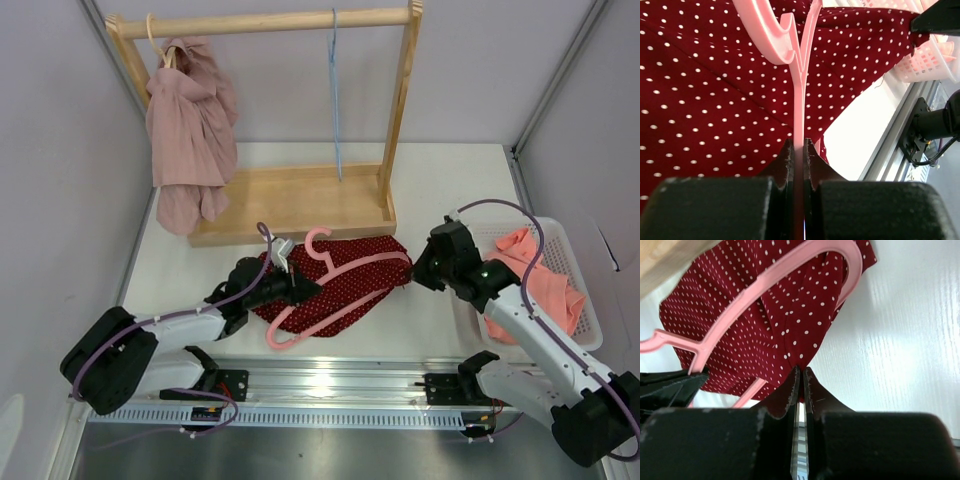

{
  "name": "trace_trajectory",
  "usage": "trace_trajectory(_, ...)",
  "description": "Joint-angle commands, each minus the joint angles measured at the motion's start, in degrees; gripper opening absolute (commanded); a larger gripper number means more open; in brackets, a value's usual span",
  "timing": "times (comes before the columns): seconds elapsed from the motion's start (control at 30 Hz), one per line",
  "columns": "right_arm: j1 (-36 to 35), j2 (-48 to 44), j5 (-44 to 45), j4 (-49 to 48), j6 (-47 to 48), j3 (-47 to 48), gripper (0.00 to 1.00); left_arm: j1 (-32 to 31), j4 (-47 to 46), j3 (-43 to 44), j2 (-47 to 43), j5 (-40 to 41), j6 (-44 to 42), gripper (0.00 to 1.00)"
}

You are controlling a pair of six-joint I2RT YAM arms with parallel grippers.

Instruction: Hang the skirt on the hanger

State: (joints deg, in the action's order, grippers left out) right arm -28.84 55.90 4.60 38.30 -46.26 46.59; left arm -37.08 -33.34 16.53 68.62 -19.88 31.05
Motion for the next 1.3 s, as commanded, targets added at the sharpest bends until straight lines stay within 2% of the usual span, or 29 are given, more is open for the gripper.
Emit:
trace_trajectory(0.0, 2.64, -0.62, -2.39, 0.81, 1.96, 3.95, 0.05, 0.87, -3.66, -0.80, 0.99, -0.16, -0.20, 0.00)
trace_trajectory(0.1, 3.61, 0.78, -3.55, 1.86, 2.66, 6.66, 0.01, 0.87, -4.62, -1.33, 2.48, 0.72, 0.24, 0.00)
trace_trajectory(0.3, 3.53, 3.78, -3.72, 3.09, 3.55, 9.57, 0.01, 1.22, -19.90, -5.89, 3.01, -4.29, 4.72, 0.00)
trace_trajectory(0.87, 3.44, 5.80, -2.76, 1.77, 3.28, 6.32, 0.00, 6.14, -34.23, -6.52, 7.67, -11.40, 12.45, 0.00)
trace_trajectory(1.13, 3.61, 5.71, -1.61, 2.74, 4.16, 7.02, 0.00, 6.85, -26.96, -6.16, 4.51, -7.73, 9.91, 0.00)
trace_trajectory(1.27, 5.10, 5.10, -1.70, 3.71, 5.12, 6.94, 0.00, 7.02, -19.77, -5.29, 2.84, -3.77, 7.98, 0.00)
